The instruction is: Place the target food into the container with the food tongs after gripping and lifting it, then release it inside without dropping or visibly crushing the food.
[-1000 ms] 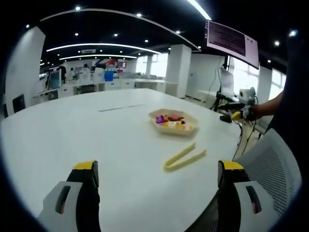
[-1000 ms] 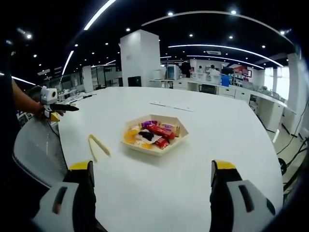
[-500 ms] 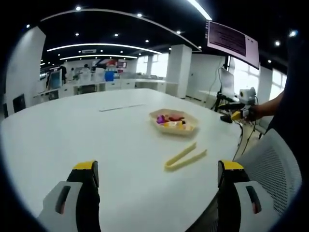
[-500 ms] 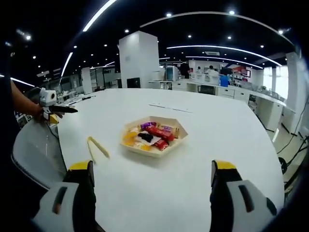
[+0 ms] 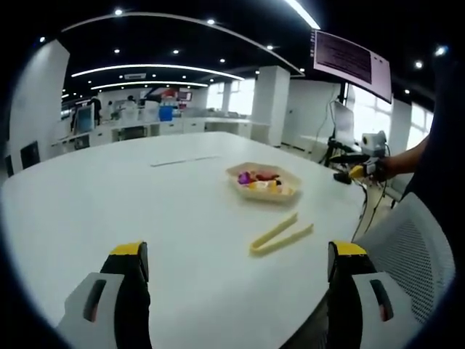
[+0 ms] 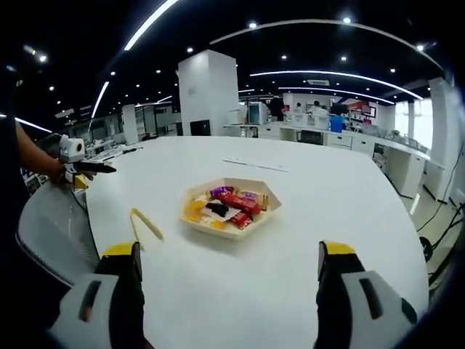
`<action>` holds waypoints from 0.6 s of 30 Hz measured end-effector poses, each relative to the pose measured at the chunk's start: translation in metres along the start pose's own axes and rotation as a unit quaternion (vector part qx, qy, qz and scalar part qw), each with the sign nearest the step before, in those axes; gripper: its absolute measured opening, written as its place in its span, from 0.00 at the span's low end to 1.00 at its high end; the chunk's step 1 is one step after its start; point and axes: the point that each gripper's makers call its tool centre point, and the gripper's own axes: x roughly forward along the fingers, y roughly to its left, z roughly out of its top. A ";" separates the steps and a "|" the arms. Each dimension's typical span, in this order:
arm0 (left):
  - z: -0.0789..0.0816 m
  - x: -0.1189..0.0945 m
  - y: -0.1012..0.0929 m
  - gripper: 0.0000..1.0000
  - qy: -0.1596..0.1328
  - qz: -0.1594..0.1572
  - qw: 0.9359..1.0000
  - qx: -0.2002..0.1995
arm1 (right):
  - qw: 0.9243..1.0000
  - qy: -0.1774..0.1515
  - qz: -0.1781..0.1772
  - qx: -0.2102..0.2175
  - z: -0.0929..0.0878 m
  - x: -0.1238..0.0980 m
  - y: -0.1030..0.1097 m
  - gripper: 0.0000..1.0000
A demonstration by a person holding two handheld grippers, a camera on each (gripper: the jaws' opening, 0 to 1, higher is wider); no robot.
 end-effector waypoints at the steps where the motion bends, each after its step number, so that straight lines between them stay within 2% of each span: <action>1: 0.000 0.000 0.000 0.99 -0.001 0.000 1.000 0.000 | 1.000 0.000 -0.001 -0.001 0.001 0.001 0.000 1.00; 9: 0.000 0.000 0.002 0.99 -0.002 0.001 1.000 -0.002 | 1.000 -0.010 0.000 -0.003 0.010 0.007 0.000 1.00; 18: 0.000 0.000 0.004 0.99 -0.003 0.003 1.000 -0.005 | 1.000 -0.003 -0.002 0.002 0.003 0.005 0.001 1.00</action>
